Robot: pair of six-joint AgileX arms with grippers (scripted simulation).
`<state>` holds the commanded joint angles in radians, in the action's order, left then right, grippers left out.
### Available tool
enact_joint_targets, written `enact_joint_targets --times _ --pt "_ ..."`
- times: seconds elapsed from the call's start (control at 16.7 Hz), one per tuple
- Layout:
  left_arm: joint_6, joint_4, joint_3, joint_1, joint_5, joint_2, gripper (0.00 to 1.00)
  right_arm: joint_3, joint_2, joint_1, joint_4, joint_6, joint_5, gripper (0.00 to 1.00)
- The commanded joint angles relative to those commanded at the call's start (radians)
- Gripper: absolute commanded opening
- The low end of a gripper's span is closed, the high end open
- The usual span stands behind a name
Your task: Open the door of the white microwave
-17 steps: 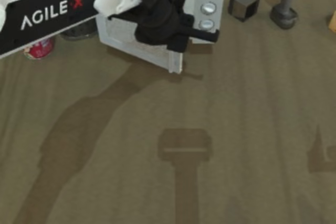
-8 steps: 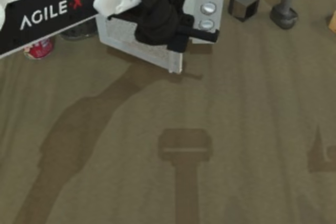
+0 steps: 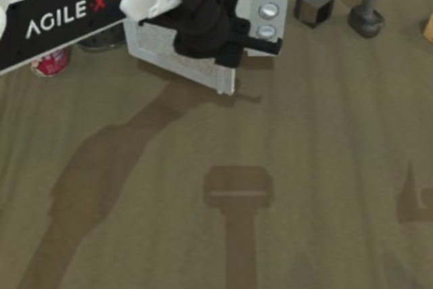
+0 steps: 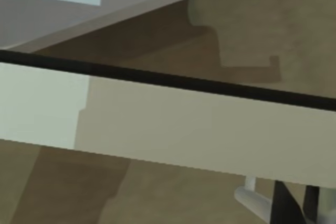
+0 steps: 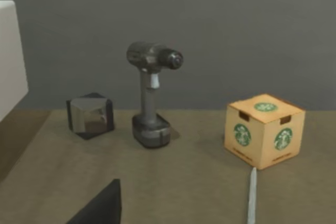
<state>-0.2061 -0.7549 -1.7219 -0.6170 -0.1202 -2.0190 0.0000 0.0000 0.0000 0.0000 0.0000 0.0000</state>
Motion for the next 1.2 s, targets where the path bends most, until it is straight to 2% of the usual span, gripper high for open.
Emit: enact_joint_targets --times 0.24,0.6,1.2 --pt "0.009 0.005 0.015 -0.002 0.013 0.007 0.0 0.0 0.0 0.0 0.0 0.0 0.0 1.0" --pt "0.117 0.045 0.116 0.028 0.067 0.082 0.0 0.0 0.0 0.0 0.0 0.0 0.0 1.0" --pt "0.119 0.046 0.119 0.029 0.068 0.083 0.0 0.0 0.0 0.0 0.0 0.0 0.0 1.0"
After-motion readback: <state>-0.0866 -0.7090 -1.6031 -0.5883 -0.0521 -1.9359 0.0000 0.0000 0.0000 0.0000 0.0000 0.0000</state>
